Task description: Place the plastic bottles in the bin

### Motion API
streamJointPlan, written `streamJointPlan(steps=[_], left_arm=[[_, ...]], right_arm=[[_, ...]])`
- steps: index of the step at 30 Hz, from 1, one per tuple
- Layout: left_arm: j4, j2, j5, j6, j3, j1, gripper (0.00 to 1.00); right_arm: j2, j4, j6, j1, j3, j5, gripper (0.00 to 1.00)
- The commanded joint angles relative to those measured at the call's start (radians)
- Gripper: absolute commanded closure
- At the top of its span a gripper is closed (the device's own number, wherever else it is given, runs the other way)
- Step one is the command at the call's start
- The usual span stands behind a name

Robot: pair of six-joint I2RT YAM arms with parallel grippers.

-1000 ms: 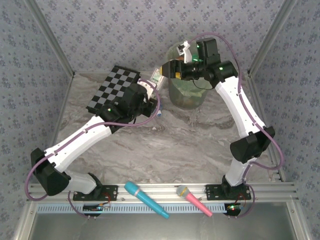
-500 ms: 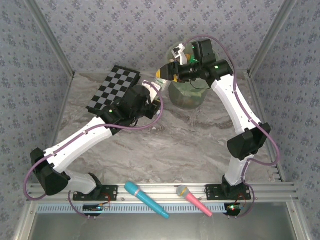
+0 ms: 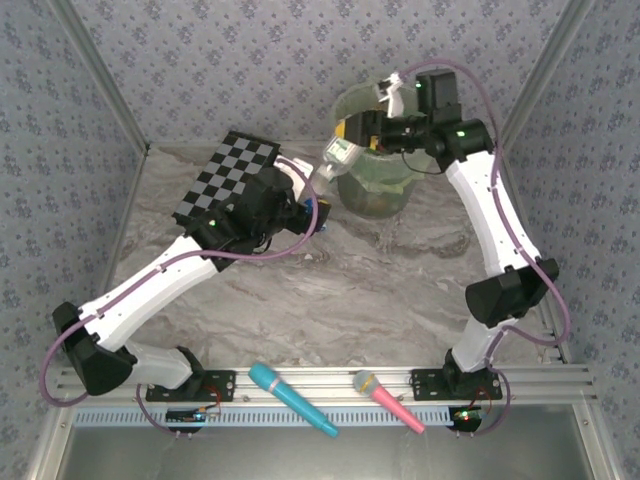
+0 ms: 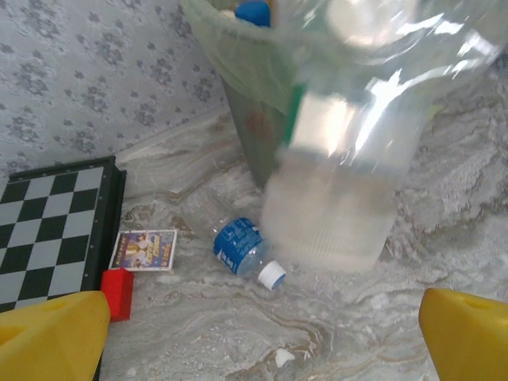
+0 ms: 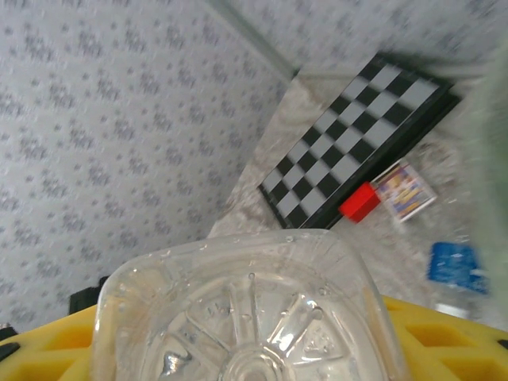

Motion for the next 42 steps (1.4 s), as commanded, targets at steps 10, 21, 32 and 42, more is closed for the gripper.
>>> streamJointPlan(steps=[10, 21, 32, 42], left_arm=[[-0.034, -0.003, -0.038, -0.064, 0.068, 0.007, 0.00], [-0.041, -0.027, -0.045, -0.091, 0.052, 0.007, 0.00], [-0.076, -0.030, -0.076, -0.099, 0.079, 0.008, 0.00], [-0.078, -0.032, -0.088, -0.109, 0.062, 0.007, 0.00]], right_arm=[[-0.195, 0.101, -0.136, -0.094, -0.023, 0.620, 0.47], [-0.051, 0.128, -0.442, -0.079, 0.018, 0.987, 0.44], [0.105, 0.180, -0.580, -0.034, 0.075, 1.123, 0.41], [0.152, 0.183, -0.634, 0.060, 0.037, 1.151, 0.21]])
